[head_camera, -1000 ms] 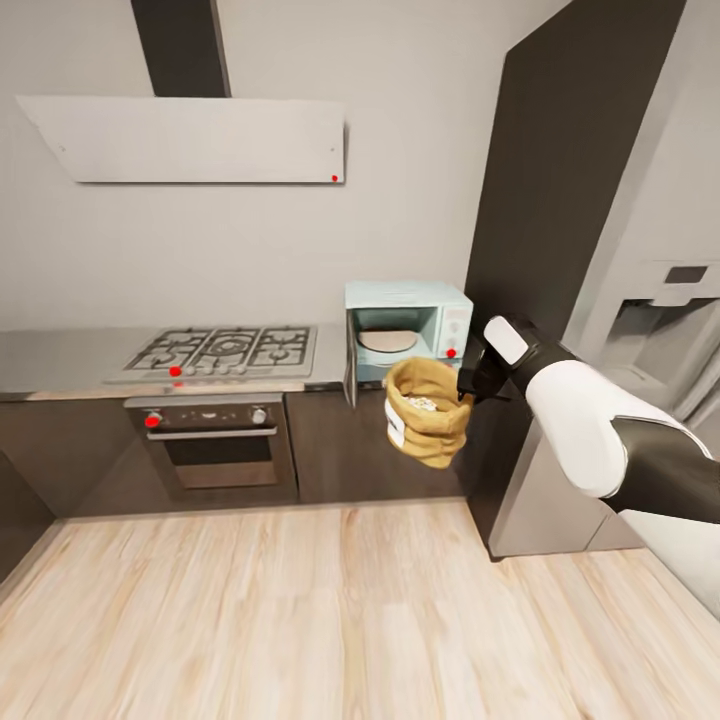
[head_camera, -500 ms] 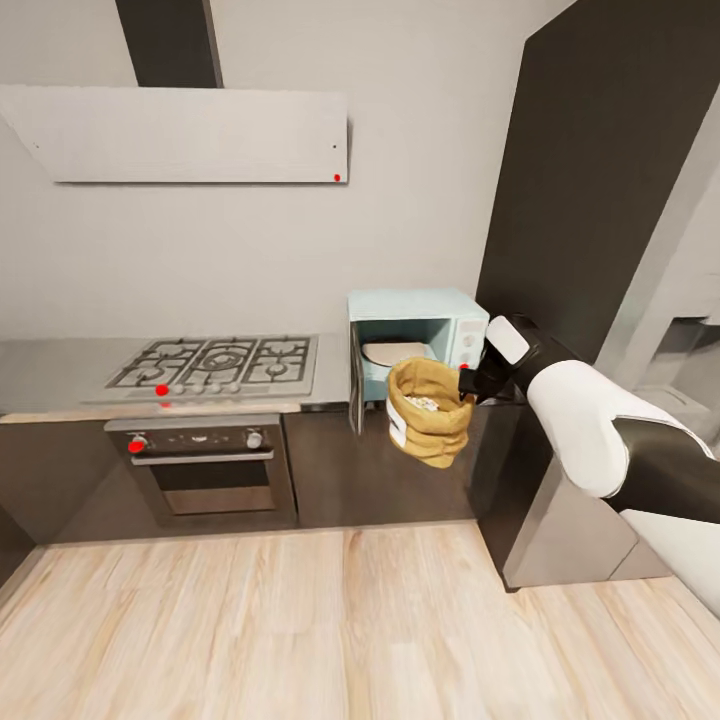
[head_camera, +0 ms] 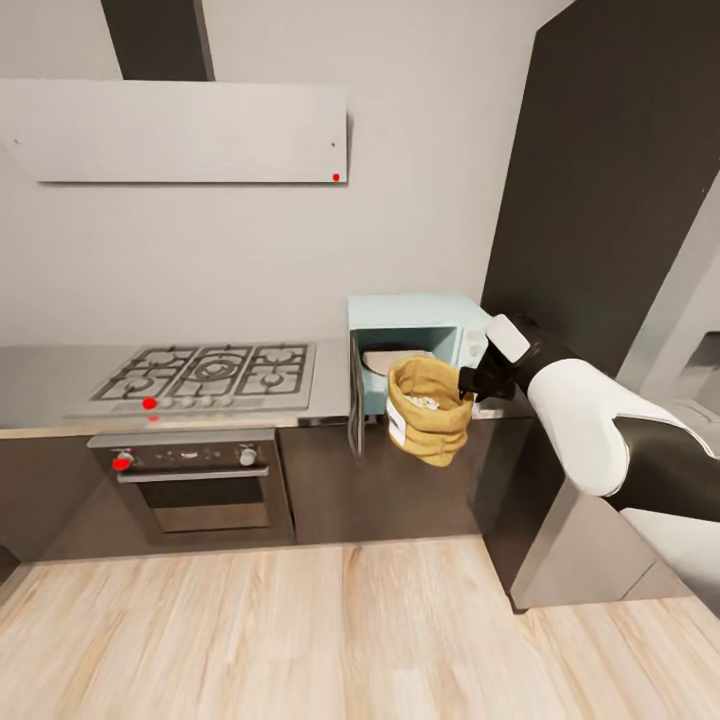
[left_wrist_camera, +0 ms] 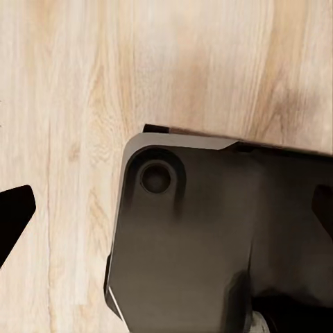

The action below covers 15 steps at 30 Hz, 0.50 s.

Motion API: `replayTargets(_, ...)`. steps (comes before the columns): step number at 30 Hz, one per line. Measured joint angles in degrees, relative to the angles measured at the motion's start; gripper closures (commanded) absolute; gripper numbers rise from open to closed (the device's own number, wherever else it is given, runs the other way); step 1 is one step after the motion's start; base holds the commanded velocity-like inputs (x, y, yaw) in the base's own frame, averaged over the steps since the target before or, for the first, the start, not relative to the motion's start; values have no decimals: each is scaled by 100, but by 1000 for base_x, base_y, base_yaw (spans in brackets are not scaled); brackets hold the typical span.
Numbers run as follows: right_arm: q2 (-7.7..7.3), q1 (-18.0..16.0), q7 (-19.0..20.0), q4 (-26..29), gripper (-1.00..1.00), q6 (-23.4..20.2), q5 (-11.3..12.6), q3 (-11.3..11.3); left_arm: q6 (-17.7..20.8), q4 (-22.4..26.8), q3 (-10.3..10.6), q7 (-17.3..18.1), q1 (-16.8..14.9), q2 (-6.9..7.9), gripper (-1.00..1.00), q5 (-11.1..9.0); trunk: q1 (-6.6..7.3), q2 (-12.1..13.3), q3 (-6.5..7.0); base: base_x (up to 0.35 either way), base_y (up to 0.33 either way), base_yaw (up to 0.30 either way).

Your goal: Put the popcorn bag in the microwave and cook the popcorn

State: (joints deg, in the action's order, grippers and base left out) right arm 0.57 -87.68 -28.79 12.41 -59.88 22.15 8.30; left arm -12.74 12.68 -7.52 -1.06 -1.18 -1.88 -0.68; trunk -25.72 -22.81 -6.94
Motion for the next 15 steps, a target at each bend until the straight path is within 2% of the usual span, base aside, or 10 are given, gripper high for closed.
replayTargets(6,-5,-30,0,0,100,0,-1,0,0,0,0,5,-1,-4,-100,2,-1,1,0,294,0,0)
replayTargets(15,-10,-43,0,0,100,0,3,1,0,0,0,8,17,-20,-100,4,-3,1,0,21,0,0)
